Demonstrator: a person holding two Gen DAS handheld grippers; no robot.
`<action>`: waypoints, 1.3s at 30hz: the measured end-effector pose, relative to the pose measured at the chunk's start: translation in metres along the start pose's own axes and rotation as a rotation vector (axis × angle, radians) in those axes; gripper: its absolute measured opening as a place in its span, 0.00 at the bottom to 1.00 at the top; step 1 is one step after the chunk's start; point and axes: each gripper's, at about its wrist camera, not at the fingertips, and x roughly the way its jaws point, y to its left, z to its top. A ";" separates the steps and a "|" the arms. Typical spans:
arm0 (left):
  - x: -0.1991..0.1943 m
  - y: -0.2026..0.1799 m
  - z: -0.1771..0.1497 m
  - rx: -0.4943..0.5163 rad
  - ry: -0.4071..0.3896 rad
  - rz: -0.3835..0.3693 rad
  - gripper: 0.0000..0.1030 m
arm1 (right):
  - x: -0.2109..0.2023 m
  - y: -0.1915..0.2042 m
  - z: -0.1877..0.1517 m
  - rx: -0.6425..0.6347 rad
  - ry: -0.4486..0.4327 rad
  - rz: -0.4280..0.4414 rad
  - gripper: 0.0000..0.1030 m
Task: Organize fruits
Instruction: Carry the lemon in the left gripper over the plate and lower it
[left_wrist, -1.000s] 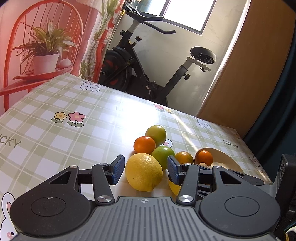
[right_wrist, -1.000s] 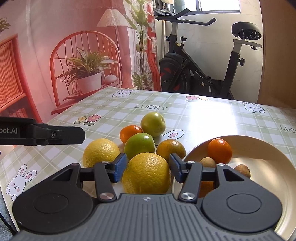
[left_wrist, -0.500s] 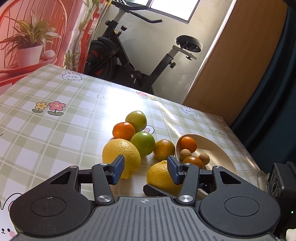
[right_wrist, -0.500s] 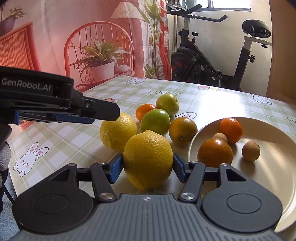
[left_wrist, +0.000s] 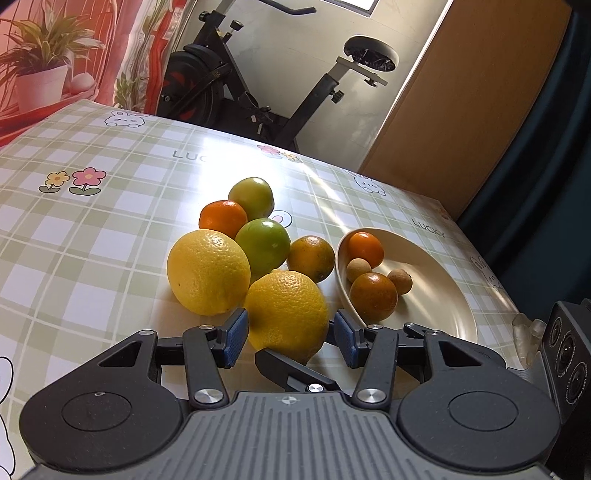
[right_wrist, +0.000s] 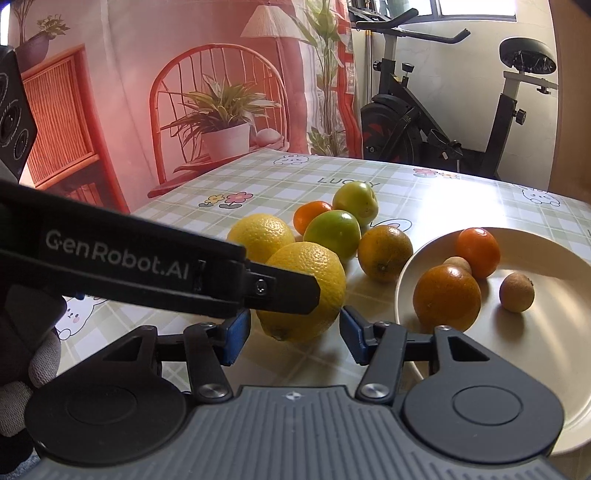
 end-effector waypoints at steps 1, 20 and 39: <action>0.001 0.001 0.001 -0.011 -0.002 0.001 0.52 | 0.000 -0.001 0.000 0.005 -0.002 0.002 0.55; 0.013 -0.007 0.003 -0.017 0.008 -0.004 0.54 | 0.000 -0.008 0.001 0.053 -0.009 -0.018 0.56; 0.011 -0.001 -0.009 -0.057 0.035 -0.021 0.54 | 0.000 -0.008 0.001 0.049 -0.014 -0.022 0.55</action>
